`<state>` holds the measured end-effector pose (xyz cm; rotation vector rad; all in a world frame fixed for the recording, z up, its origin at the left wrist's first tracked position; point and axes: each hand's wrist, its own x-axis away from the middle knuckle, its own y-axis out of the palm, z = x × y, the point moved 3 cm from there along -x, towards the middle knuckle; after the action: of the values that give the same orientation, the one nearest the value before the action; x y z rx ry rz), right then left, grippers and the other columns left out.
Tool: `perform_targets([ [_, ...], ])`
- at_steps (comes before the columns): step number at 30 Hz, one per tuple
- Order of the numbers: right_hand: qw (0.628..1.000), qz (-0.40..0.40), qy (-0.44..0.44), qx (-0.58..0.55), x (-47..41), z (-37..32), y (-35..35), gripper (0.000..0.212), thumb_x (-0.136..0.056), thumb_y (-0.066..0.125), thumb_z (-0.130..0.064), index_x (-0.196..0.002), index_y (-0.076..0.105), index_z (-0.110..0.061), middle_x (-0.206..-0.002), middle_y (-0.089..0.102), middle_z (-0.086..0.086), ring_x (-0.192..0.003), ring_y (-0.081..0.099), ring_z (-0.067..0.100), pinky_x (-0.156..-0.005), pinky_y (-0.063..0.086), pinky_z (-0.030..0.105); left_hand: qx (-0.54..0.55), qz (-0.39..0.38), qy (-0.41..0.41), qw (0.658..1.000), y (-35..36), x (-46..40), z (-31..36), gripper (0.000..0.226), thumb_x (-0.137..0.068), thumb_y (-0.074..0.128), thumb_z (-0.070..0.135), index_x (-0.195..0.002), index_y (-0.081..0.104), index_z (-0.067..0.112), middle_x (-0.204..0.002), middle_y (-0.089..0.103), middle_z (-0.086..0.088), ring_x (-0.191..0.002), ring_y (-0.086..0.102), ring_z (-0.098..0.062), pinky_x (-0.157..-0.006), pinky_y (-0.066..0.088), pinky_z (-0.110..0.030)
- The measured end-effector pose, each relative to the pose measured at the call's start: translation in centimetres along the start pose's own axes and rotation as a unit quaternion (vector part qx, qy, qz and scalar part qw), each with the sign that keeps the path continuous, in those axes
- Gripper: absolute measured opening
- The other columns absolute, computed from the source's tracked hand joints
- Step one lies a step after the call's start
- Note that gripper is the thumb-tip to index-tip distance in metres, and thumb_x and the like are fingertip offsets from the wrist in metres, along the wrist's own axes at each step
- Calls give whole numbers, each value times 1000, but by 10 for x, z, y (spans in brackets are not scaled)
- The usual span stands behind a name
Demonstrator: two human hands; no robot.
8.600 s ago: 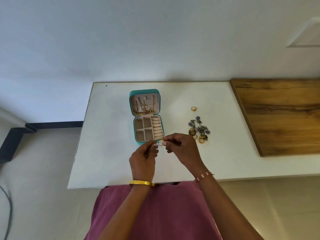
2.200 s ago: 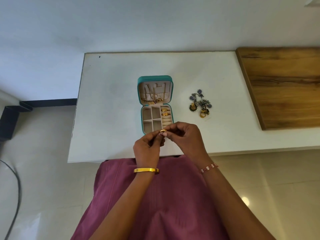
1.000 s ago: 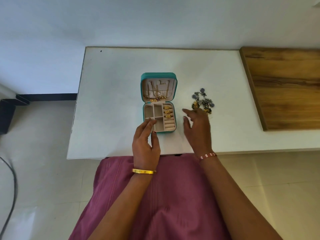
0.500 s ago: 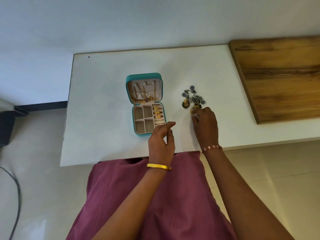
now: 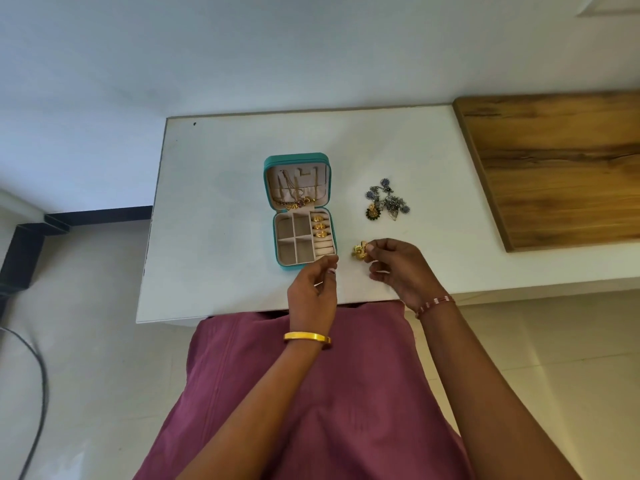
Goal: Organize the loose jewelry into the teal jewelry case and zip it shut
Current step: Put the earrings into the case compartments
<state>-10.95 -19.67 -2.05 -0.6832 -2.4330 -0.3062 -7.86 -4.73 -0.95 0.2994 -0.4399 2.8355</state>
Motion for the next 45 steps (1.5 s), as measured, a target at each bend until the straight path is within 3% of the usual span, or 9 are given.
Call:
perform_targets([
  [3, 987, -59, 92, -115, 10, 5, 6, 12, -89, 53, -8, -79, 59, -11, -62, 56, 2, -43, 49, 7, -47, 46, 20, -9, -26, -19, 999, -1, 1, 1, 27, -88, 50, 6, -112, 61, 11, -107, 66, -6, -98, 61, -17, -87, 49, -17],
  [7, 983, -114, 111, -93, 22, 8, 17, 13, -89, 52, -7, -81, 60, -10, -57, 51, -1, -43, 43, 6, -45, 42, 19, 3, -51, -62, 997, 0, 1, 4, 28, -89, 46, 5, -114, 60, 9, -103, 66, -11, -93, 63, -23, -92, 50, -40],
  [15, 995, -100, 17, 1, 49, 1, 31, 6, -87, 57, -6, -85, 62, -9, -75, 64, 8, -56, 57, 12, -55, 49, 23, 19, -25, -77, 997, -14, 11, 11, 21, -86, 55, 5, -104, 65, 3, -89, 69, -10, -64, 65, -11, -61, 54, -15],
  [23, 961, 41, -196, 191, 59, -6, 48, 7, -81, 66, -9, -88, 67, -6, -71, 66, 6, -58, 62, 19, -61, 55, 28, 9, 43, -51, 998, -22, 15, 22, 19, -83, 57, 3, -99, 68, 4, -88, 71, -16, -74, 68, -25, -81, 56, -41],
  [26, 951, 54, -220, 212, 53, -10, 51, 9, -82, 65, -8, -89, 68, -6, -76, 67, 7, -60, 61, 16, -65, 55, 28, -4, 44, -38, 998, -23, 11, 23, 20, -85, 57, 6, -102, 68, 7, -89, 72, -14, -77, 68, -24, -83, 55, -40],
  [29, 940, 77, -243, 228, 38, -15, 52, 12, -82, 64, -8, -93, 69, -5, -83, 70, 8, -61, 58, 7, -65, 51, 17, -53, 52, -5, 997, -26, 5, 19, 24, -87, 55, 9, -109, 65, 9, -103, 70, -12, -90, 65, -21, -86, 49, -25],
  [32, 917, 105, -268, 275, 21, -19, 53, 14, -83, 64, -9, -95, 70, -6, -91, 72, 8, -70, 60, 6, -67, 45, 8, -100, 77, 62, 990, -36, 3, 8, 26, -87, 52, 3, -110, 63, 7, -107, 67, -12, -96, 62, -21, -84, 43, -19],
  [39, 812, 120, -335, 463, -8, -12, 64, 16, -86, 59, -12, -98, 68, -6, -93, 67, 14, -89, 58, 28, -70, 45, 32, -165, 72, 66, 981, -39, -8, -13, 40, -87, 46, -2, -127, 49, 6, -133, 51, -13, -126, 45, -23, -101, 29, -20],
  [45, 752, 129, -378, 524, -11, -11, 66, 10, -81, 63, -9, -86, 70, -3, -80, 62, 16, -78, 57, 33, -59, 47, 35, -150, 67, 30, 986, -38, -11, -19, 41, -88, 45, -1, -129, 47, 7, -137, 47, -10, -128, 43, -21, -98, 25, -12],
])
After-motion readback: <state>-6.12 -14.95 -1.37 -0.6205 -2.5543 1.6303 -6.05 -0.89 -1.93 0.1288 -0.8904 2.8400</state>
